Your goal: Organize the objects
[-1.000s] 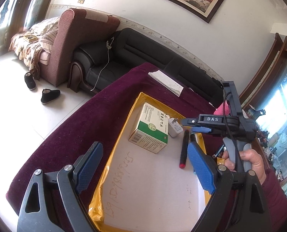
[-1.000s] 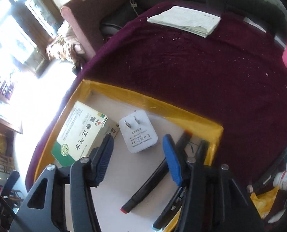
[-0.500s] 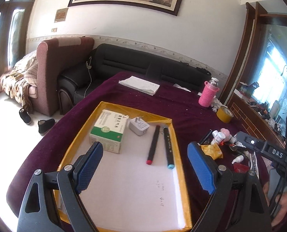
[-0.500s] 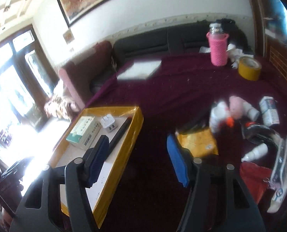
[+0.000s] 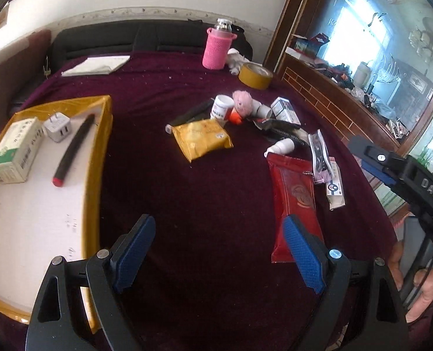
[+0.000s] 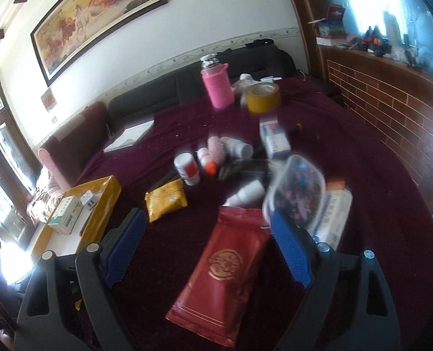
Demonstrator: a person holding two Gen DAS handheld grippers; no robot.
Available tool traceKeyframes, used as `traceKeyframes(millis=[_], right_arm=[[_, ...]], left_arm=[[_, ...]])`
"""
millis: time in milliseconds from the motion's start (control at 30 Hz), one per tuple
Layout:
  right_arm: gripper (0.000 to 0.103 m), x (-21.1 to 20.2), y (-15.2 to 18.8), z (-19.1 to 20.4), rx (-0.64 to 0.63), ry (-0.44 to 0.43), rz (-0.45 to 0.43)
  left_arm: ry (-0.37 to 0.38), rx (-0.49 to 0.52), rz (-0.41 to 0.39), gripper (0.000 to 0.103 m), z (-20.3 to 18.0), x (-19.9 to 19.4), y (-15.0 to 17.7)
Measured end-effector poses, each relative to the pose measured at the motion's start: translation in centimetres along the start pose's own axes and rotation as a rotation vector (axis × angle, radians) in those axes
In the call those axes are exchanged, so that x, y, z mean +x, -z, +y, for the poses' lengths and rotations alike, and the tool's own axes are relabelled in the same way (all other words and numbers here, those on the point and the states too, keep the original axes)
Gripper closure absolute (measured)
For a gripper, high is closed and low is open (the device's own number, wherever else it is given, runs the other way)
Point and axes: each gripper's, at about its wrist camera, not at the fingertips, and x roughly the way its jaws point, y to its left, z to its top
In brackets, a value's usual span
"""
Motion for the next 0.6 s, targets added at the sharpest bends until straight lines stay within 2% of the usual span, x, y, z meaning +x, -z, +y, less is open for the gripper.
traceKeyframes(millis=[100, 233, 267, 333, 433, 467, 600], right_arm=[[0.015, -1.0, 0.3, -2.7, 0.035, 0.053, -0.007], [0.015, -0.7, 0.9, -5.8, 0.104, 0.065, 0.032], [0.015, -0.5, 1.0, -6.3, 0.12, 0.061, 0.041], [0.015, 0.2, 1.0, -7.2, 0.155, 0.043, 0.067], [0.015, 1.4, 0.4, -8.1, 0.171, 0.056, 0.104], [0.015, 1.7, 0.0, -8.3, 0.17, 0.065, 0.111], [0.015, 2.5, -1.9, -8.9, 0.163, 0.073, 0.127]], left_arm=[[-0.016, 0.009, 0.057, 0.018, -0.3, 3.0, 0.2], [-0.048, 0.006, 0.114, 0.018, 0.1, 5.8, 1.0], [-0.055, 0.02, 0.085, 0.018, 0.0, 5.6, 1.2], [-0.067, 0.03, 0.087, 0.017, -0.1, 5.5, 1.4], [-0.038, 0.046, 0.099, 0.003, -0.2, 5.8, 1.6], [-0.033, 0.063, 0.113, 0.002, -0.4, 6.0, 1.6], [-0.077, 0.124, 0.138, 0.002, -1.2, 6.4, 1.9]])
